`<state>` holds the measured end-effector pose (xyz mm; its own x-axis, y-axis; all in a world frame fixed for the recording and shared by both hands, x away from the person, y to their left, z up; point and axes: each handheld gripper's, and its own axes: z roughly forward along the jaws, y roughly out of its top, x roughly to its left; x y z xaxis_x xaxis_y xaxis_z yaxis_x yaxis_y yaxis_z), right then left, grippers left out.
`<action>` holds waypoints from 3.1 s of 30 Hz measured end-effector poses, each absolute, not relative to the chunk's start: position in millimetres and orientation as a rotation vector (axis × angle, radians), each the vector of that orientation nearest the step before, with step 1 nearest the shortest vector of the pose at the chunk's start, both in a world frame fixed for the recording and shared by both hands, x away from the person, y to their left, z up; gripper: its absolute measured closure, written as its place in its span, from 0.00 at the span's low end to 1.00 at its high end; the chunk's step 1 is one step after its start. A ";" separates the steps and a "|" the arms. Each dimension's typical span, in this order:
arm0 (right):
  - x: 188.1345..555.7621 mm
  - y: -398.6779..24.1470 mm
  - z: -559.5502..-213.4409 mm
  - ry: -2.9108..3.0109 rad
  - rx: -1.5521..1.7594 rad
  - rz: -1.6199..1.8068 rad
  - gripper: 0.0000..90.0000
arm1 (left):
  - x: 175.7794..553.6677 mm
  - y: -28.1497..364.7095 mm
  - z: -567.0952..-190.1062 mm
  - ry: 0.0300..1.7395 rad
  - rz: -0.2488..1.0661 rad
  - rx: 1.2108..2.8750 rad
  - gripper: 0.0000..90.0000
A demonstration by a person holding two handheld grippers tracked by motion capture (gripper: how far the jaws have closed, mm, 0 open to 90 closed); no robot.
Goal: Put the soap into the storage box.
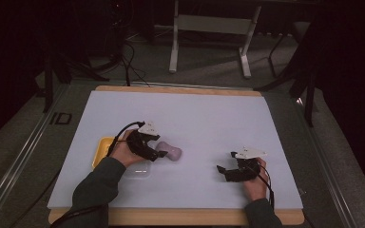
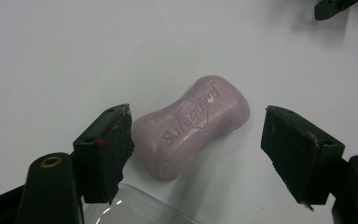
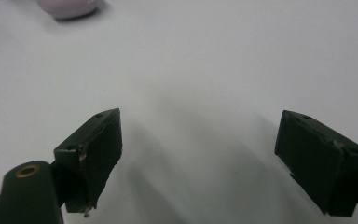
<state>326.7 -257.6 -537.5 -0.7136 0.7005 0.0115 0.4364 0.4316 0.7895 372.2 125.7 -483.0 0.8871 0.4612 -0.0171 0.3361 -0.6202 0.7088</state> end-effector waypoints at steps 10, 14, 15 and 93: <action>325.4 -259.6 -536.9 2.358 0.969 1.192 0.24 | 379.3 113.9 -488.6 0.540 0.190 2.333 0.18; 325.7 -259.1 -537.2 2.364 0.965 1.190 0.24 | 382.7 108.5 -492.7 0.552 0.197 2.344 0.14; 325.7 -258.9 -537.2 2.367 0.963 1.187 0.24 | 383.6 107.2 -493.3 0.557 0.204 2.350 0.13; 327.7 -256.1 -538.1 2.405 0.959 1.156 0.24 | 414.2 70.0 -508.0 0.700 0.149 2.642 0.53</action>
<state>327.7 -256.1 -538.1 -0.7303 0.6830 0.0143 0.4377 0.4517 0.7774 414.2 70.0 -508.0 0.8689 0.4951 0.0000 0.4523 -0.7939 0.4063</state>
